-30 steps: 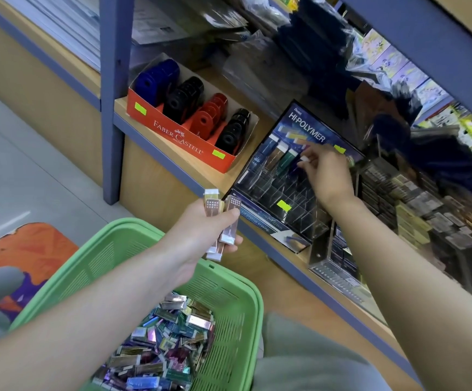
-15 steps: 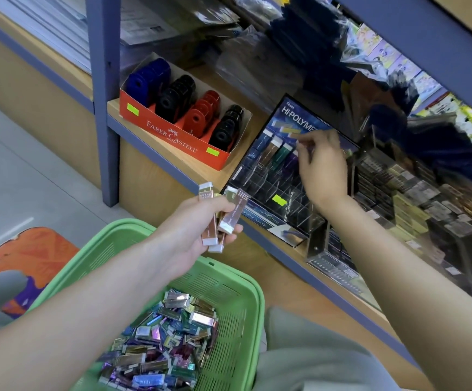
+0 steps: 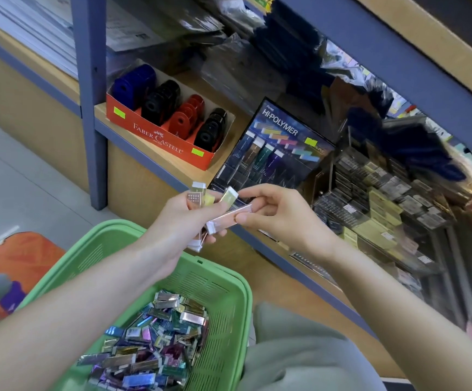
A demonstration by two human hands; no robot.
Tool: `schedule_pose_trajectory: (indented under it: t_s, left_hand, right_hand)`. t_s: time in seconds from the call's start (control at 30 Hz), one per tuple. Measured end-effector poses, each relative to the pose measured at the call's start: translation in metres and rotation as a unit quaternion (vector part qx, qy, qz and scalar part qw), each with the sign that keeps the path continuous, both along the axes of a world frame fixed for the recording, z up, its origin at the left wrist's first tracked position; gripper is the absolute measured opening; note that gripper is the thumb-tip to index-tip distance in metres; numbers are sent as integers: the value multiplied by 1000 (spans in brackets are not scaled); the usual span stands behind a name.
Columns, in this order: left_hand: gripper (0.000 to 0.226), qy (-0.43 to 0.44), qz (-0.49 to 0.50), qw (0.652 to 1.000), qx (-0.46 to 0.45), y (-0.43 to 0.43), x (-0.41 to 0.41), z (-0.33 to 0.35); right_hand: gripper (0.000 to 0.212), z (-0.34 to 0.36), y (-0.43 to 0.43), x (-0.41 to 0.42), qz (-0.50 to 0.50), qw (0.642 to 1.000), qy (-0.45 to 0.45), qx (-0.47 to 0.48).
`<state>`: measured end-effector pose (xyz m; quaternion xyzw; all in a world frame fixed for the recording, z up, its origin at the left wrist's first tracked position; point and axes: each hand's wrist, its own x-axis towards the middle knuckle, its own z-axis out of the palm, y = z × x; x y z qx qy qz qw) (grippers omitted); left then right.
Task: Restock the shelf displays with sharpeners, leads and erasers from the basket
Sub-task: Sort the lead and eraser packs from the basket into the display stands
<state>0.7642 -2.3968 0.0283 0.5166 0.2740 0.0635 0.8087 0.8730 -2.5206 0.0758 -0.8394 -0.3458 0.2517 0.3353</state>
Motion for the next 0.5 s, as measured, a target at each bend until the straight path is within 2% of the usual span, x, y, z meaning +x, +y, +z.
schedule_pose_trajectory:
  t_s: [0.13,0.27,0.4,0.5]
  left_hand:
    - [19,-10,25,1000,-7,0,-4,7]
    - [9,-15,67,998,9,2,-4,10]
    - [6,-24,61,998,10,2,-4,14]
    - [6,-17,57,998,0,4,-5,14]
  right_hand:
    - [17,10,-7,-3,-5,999,-43,9]
    - [12,5,-7,-12,64,983,-168,-42]
    - [28,-5,1,-24,114,977,-170,-61]
    - [22,-3,5,-13,73,981,-171,-46]
